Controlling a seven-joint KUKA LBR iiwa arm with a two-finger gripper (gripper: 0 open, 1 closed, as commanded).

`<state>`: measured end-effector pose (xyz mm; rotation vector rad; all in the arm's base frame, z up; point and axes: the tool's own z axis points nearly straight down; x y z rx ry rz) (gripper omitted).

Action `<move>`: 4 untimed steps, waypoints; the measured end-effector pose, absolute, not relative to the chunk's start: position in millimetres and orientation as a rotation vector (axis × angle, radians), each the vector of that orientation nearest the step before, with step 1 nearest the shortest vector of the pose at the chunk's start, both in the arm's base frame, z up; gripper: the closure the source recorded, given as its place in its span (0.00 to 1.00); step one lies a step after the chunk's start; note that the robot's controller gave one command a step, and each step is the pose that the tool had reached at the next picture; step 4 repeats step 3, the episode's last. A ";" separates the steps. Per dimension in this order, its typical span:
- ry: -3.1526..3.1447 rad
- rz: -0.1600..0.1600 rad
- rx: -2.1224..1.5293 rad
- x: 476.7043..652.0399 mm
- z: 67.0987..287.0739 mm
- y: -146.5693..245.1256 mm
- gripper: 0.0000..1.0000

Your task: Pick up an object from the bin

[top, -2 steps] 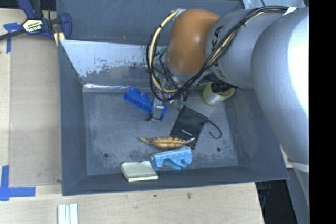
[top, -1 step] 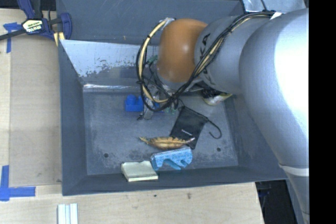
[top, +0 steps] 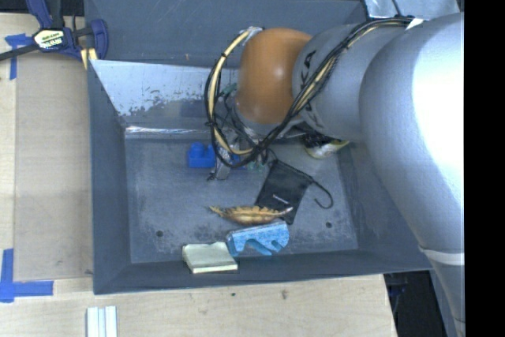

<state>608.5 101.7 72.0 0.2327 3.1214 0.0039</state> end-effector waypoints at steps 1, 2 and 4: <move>3.119 0.004 0.226 611.0 176.7 105.5 1.00; 3.119 0.004 0.226 611.0 176.7 105.5 1.00; 3.120 0.004 0.223 611.8 225.6 107.4 1.00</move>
Offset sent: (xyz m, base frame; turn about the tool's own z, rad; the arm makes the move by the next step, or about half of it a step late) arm 0.0000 0.0000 0.0000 0.0000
